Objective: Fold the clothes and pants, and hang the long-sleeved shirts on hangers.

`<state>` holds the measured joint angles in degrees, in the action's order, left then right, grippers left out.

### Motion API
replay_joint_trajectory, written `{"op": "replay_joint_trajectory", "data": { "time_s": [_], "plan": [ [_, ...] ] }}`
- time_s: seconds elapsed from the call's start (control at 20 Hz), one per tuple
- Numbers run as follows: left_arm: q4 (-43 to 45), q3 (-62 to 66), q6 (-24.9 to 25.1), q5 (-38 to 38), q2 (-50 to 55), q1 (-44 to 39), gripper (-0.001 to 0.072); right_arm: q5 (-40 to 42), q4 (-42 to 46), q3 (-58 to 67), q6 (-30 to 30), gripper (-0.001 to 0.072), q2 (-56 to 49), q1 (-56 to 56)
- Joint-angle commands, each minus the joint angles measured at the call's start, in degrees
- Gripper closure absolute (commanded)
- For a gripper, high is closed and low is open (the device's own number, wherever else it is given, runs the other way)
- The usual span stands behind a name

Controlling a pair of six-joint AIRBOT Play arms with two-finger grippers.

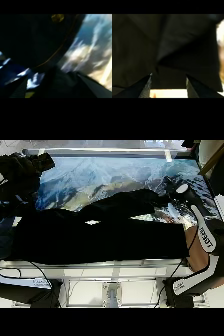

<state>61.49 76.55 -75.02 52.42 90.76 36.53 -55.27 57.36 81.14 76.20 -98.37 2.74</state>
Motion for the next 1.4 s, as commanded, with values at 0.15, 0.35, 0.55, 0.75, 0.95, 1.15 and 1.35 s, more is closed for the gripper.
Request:
{"op": "replay_joint_trajectory", "data": {
  "time_s": [0.15,0.35,0.55,0.75,0.95,1.15,1.35],
  "plan": [
    [6.0,0.1,5.3,2.2,0.1,0.7,0.0005,-1.5,10.5,3.5,4.4,0.0263,-0.4,-4.6],
    [7.0,1.1,8.0,1.6,2.5,1.2,0.0006,-4.9,10.4,3.5,7.3,0.0263,-0.4,-4.6],
    [6.3,2.3,8.7,4.3,6.2,1.0,0.0007,-8.3,10.4,3.5,10.0,0.0263,-0.4,-4.6],
    [-7.6,2.8,16.8,4.4,6.7,0.9,0.0040,-8.9,10.3,3.5,11.5,0.0263,-0.4,-4.7],
    [-8.9,3.4,17.6,7.1,6.9,0.9,0.0064,-9.2,10.4,3.5,11.8,0.0264,-0.4,-4.7],
    [-8.8,3.4,17.4,10.3,8.2,0.6,0.0064,-9.2,10.4,3.5,11.8,0.0264,-0.4,-4.7],
    [-9.1,3.4,17.4,10.2,8.9,-0.5,0.0175,-9.2,10.4,3.5,11.8,0.0263,-0.5,-4.7]
  ]
}}
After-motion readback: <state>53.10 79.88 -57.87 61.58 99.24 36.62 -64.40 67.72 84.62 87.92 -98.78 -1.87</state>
